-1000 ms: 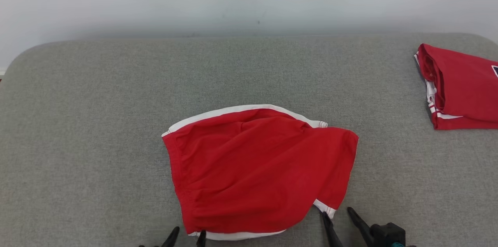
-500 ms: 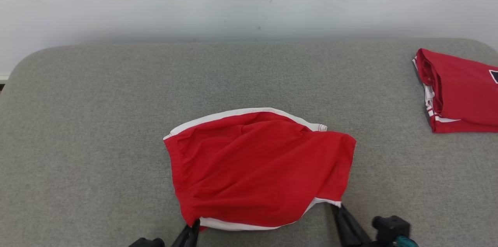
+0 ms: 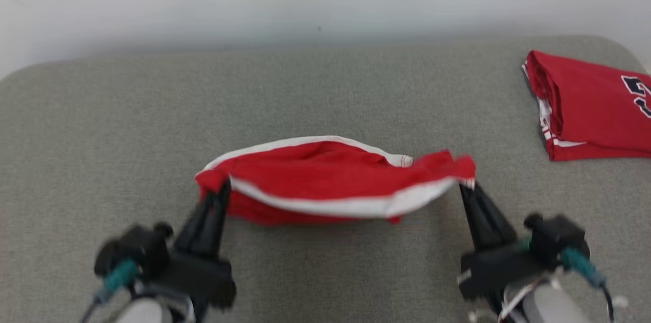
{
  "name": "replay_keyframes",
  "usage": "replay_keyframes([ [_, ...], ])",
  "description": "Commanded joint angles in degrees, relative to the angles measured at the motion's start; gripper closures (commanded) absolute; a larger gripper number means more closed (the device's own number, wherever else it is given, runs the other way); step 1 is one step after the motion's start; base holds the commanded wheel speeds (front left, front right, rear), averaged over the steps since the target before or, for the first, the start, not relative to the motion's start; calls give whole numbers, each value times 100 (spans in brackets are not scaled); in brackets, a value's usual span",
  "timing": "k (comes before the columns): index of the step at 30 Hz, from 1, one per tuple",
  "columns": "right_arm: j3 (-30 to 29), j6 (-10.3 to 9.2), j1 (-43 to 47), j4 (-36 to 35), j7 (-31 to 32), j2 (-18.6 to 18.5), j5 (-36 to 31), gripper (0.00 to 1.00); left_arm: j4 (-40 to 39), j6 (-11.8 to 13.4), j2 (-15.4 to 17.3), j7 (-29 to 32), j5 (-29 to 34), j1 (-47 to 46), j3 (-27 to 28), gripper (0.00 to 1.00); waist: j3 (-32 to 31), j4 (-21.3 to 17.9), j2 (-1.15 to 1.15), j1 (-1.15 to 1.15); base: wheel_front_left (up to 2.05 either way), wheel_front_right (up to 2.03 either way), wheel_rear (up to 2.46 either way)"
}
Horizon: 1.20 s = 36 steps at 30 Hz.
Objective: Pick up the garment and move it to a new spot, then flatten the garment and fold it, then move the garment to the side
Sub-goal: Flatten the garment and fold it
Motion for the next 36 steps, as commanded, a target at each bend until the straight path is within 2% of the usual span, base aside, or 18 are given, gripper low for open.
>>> replay_keyframes([
  [1,34,-19,-268,-16,-5,-43,89,100,-42,9,106,-1,-48,-342,-22,100,210,-107,-1,0,0,0,0],
  [5,150,-19,-1276,60,20,-146,338,100,76,9,502,23,-212,-1547,-363,100,687,-139,-1,0,0,0,0],
  [10,156,-19,-2880,159,351,-337,753,100,320,9,962,306,-765,-3528,-746,100,1483,-166,-1,0,0,0,0],
  [15,-82,-18,-4688,379,872,-383,1299,100,801,9,1196,712,-1431,-5513,-959,100,2250,-206,-1,0,0,0,0],
  [20,-228,-18,-6481,843,1329,-442,1403,100,1483,10,1389,1031,-1759,-7313,-1283,100,2782,-271,-1,0,0,0,0],
  [27,-339,-18,-8566,2005,1627,-332,1196,100,2443,10,1421,1197,-2030,-9209,-1708,100,3091,-409,-1,0,0,0,0],
  [32,-271,-18,-9455,2784,1583,-214,972,100,3044,10,1350,1210,-2324,-9980,-2013,100,3166,-498,-1,0,0,0,0],
  [36,-208,-18,-9764,3166,1514,-184,889,100,3346,10,1298,1153,-2448,-10263,-2175,100,3197,-544,-1,0,0,0,0],
])
